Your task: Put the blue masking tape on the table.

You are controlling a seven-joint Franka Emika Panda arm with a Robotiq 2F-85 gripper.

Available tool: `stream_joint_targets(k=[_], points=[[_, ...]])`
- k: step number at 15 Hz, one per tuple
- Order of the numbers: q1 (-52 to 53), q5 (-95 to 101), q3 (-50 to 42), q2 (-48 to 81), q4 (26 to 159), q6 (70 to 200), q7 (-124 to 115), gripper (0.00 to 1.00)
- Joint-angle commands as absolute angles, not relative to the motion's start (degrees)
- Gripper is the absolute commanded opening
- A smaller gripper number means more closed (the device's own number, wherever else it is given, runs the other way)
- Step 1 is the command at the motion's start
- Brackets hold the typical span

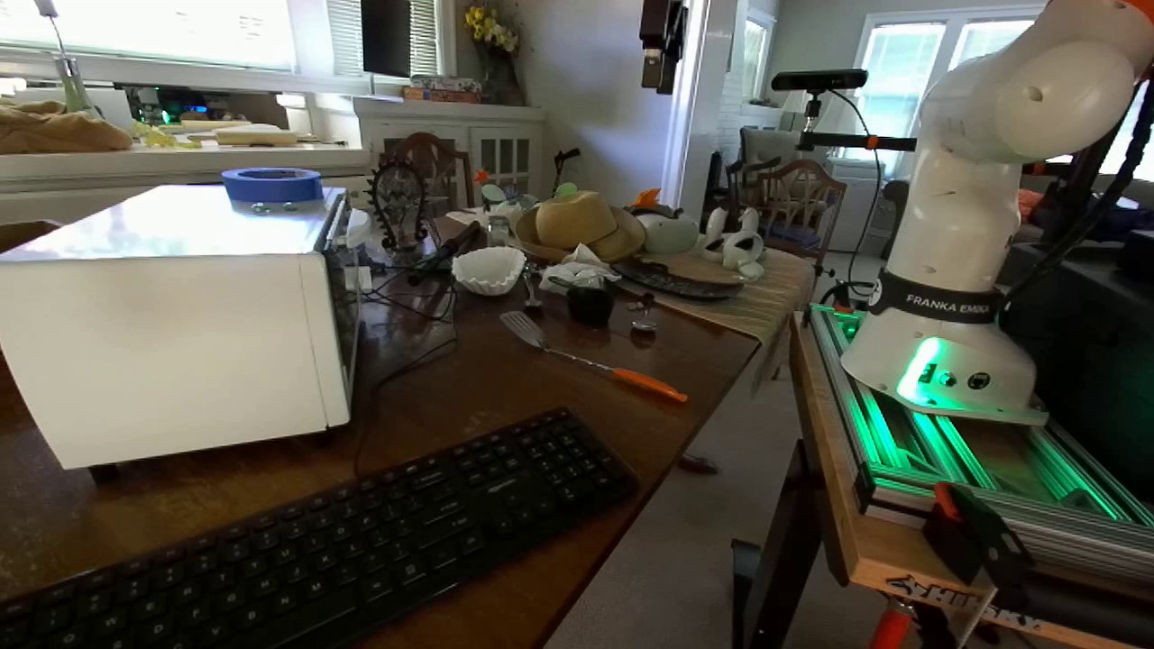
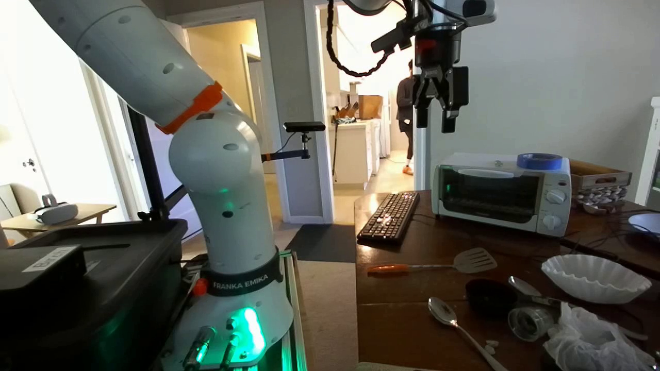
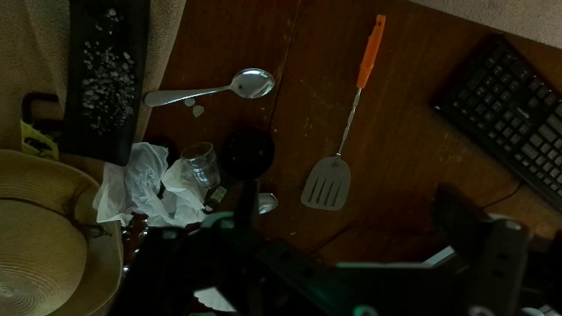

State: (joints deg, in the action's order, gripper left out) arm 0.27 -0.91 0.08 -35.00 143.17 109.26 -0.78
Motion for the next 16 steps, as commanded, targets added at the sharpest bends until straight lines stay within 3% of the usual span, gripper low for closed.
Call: stream_joint_targets(k=[1,7,14,16], points=[[0.19,-0.94,0.13,-34.97,143.05,109.11,-0.73,1.00],[0.21,-0.75,0.09,-33.67,142.34,110.40,-0.41,1.00],[-1.23,1.96,1.40,-18.41,131.65,119.76,-4.37,1.00],[-1.87,1.48,1.98,-12.85,126.42,116.91,-9.48,1.00]])
